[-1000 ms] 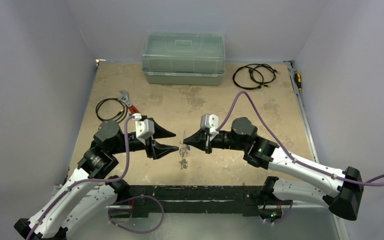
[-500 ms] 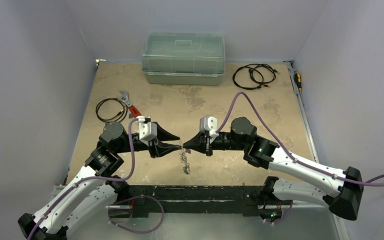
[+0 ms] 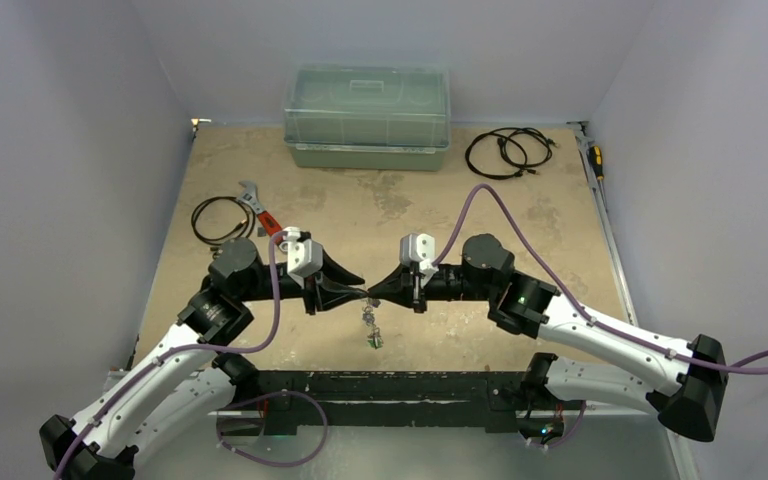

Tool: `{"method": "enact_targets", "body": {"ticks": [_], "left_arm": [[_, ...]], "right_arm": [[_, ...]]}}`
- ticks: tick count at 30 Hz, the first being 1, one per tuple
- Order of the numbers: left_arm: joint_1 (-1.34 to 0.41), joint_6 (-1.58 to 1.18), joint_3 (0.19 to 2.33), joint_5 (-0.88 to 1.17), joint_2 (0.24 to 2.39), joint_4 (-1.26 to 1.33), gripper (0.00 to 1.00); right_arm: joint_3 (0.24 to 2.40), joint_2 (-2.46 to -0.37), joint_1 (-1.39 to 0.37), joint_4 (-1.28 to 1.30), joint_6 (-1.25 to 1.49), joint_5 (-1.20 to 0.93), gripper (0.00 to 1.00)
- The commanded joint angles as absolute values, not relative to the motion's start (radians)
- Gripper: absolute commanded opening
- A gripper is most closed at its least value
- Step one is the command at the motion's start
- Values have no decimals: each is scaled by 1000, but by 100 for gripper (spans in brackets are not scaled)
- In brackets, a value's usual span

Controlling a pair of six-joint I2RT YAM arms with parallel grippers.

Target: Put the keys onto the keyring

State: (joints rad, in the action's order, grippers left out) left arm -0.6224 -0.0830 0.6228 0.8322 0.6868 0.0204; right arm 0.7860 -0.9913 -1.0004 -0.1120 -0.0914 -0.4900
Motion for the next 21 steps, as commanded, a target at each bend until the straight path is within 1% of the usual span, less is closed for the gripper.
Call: {"method": "enact_targets", "body": {"ticks": [1, 4, 8, 16, 21], "left_arm": [[-627, -97, 628, 855, 695, 35, 26], [-627, -102, 631, 856, 700, 29, 32], [-627, -96, 637, 864, 691, 20, 35], [-627, -122, 622, 877, 691, 54, 31], [-627, -130, 623, 880, 704, 58, 25]], "right_arm": [[829, -941, -1005, -196, -100, -491, 0], [825, -935, -1005, -195, -100, -474, 0], [825, -931, -1005, -193, -100, -469, 0], [830, -948, -1004, -192, -97, -499, 0], [839, -960, -1005, -190, -98, -511, 0]]}}
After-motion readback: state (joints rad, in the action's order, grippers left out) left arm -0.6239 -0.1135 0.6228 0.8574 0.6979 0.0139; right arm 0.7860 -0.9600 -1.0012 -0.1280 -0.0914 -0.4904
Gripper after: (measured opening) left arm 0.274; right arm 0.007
